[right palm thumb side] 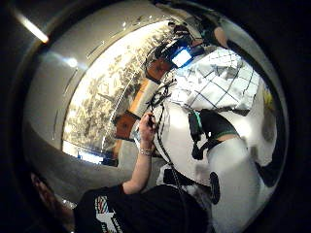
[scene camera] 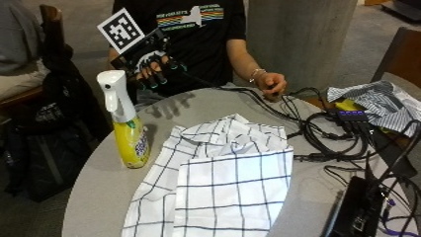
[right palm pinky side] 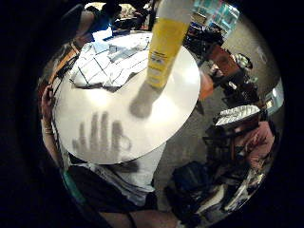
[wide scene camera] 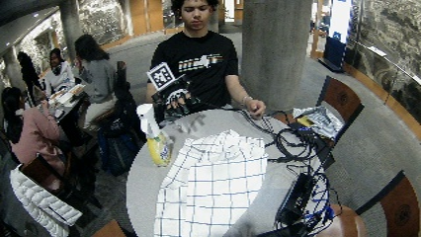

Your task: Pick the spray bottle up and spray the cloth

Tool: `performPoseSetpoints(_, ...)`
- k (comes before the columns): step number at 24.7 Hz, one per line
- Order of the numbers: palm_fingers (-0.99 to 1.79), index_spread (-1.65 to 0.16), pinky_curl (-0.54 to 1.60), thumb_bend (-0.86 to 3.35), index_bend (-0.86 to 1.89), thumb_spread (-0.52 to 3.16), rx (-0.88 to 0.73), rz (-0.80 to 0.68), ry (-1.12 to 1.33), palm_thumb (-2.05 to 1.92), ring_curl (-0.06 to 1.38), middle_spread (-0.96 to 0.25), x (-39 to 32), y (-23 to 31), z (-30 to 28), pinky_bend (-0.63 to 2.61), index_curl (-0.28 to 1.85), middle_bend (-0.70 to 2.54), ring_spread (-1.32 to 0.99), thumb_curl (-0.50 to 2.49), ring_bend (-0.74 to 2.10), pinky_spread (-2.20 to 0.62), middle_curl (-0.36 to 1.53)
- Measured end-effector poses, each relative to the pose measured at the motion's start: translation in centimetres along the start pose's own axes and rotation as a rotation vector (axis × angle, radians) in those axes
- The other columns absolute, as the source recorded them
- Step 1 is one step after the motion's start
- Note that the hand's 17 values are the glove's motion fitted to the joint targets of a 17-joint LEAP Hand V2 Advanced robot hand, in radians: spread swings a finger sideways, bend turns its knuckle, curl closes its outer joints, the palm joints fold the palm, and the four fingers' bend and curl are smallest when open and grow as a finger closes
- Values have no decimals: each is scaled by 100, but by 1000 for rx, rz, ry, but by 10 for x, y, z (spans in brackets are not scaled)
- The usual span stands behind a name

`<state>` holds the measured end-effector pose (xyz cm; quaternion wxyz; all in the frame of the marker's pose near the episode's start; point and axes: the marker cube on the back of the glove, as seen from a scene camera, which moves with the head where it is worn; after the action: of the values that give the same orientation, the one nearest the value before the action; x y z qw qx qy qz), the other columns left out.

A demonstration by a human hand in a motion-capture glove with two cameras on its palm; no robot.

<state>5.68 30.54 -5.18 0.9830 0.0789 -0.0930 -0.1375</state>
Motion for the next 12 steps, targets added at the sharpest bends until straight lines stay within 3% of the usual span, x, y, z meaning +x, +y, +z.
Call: performPoseSetpoints(12,48,-36,34,-1,12,113,318,165,-461,84,30,6,43,5,-14,38,25,25,7,44,32,26,37)
